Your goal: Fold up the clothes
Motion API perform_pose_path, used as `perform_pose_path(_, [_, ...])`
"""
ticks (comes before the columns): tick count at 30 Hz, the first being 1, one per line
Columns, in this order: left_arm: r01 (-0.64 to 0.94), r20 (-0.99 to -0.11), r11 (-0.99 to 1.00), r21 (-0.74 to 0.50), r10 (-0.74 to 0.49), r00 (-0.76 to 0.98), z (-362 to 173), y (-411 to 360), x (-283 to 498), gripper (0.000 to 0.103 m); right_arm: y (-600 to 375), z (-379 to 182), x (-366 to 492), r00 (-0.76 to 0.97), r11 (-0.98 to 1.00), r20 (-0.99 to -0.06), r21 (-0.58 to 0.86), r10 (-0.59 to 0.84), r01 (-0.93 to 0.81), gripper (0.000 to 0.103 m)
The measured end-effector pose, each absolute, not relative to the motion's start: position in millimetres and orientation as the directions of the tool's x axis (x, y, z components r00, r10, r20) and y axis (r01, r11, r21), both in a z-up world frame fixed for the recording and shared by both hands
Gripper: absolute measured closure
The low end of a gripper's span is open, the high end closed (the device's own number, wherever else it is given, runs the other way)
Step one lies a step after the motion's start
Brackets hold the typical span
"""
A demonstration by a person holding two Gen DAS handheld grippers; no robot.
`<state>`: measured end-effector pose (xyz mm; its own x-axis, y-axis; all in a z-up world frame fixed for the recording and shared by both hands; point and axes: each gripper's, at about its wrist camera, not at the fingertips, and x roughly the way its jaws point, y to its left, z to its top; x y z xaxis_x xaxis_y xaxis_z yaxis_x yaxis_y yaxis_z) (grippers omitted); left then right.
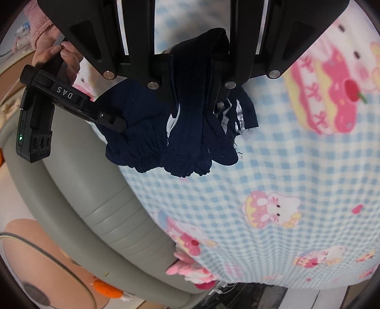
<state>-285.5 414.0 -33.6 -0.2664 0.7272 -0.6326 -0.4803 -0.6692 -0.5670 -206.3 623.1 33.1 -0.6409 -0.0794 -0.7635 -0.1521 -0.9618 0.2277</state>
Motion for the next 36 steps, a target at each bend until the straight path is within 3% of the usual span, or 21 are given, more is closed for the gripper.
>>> perform_pose_path(3, [-0.423,-0.648,-0.687,-0.591,0.717,-0.258,-66.4,423.5,-299.4,0.082,644.7,8.9,-217.9,-0.631,-0.956,-0.771,0.244,-0.09,-0.163,0.077])
perform_pose_path(4, [-0.401,-0.654,-0.69,-0.602,0.715,-0.248,-77.5,423.6,-303.2,0.082,653.2,-1.2,-221.1,-0.622,-0.949,-0.777,0.26,-0.097,-0.177,0.07])
perform_pose_path(6, [-0.362,-0.658,-0.682,-0.635,0.723,-0.209,-97.0,419.6,-309.2,0.069,671.5,-19.6,-224.4,-0.605,-0.931,-0.787,0.301,-0.119,-0.208,0.059])
perform_pose_path(8, [-0.327,-0.644,-0.661,-0.675,0.745,-0.176,-108.8,410.4,-314.6,0.056,690.0,-31.7,-223.1,-0.596,-0.911,-0.789,0.344,-0.148,-0.228,0.057])
perform_pose_path(10, [-0.348,-0.593,-0.648,-0.677,0.761,-0.264,-91.6,392.2,-310.4,0.058,709.0,-37.4,-218.1,-0.6,-0.883,-0.778,0.4,-0.187,-0.244,0.053])
perform_pose_path(11, [-0.369,-0.559,-0.653,-0.662,0.757,-0.336,-77.9,381.5,-305.5,0.066,715.3,-33.0,-213.0,-0.613,-0.872,-0.766,0.421,-0.194,-0.25,0.049])
perform_pose_path(12, [-0.402,-0.535,-0.637,-0.658,0.771,-0.347,-67.0,381.7,-302.7,0.066,718.6,-27.7,-209.7,-0.626,-0.87,-0.757,0.424,-0.188,-0.252,0.042])
perform_pose_path(15, [-0.502,-0.489,-0.604,-0.619,0.797,-0.356,-38.7,390.5,-295.9,0.066,711.2,-0.1,-198.9,-0.677,-0.897,-0.728,0.365,-0.107,-0.251,0.042])
perform_pose_path(19, [-0.614,-0.603,-0.663,-0.428,0.716,-0.353,-35.8,439.2,-292.8,0.073,672.7,27.9,-200.4,-0.723,-0.955,-0.69,0.236,-0.035,-0.179,0.045])
perform_pose_path(23, [-0.596,-0.695,-0.736,-0.32,0.61,-0.381,-58.0,459.4,-304.9,0.076,633.7,6.6,-221.1,-0.646,-0.992,-0.763,0.101,-0.025,-0.081,0.059])
perform_pose_path(25, [-0.563,-0.7,-0.744,-0.361,0.615,-0.363,-64.2,453.2,-315.1,0.077,630.9,-12.9,-228.3,-0.6,-0.995,-0.799,0.025,0.041,-0.101,0.063])
perform_pose_path(27, [-0.539,-0.687,-0.73,-0.421,0.644,-0.335,-66.8,446.3,-322.3,0.079,644.5,-20.8,-227.2,-0.591,-0.988,-0.805,0.041,0.057,-0.151,0.067])
perform_pose_path(32, [-0.611,-0.618,-0.641,-0.465,0.729,-0.295,-50.0,446.3,-303.0,0.076,659.5,-7.8,-206.9,-0.668,-0.972,-0.744,0.147,0.012,-0.181,0.062])
perform_pose_path(36, [-0.597,-0.674,-0.658,-0.458,0.695,-0.249,-63.2,452.0,-293.3,0.076,653.8,-15.7,-217.2,-0.632,-0.974,-0.773,0.103,0.049,-0.202,0.057])
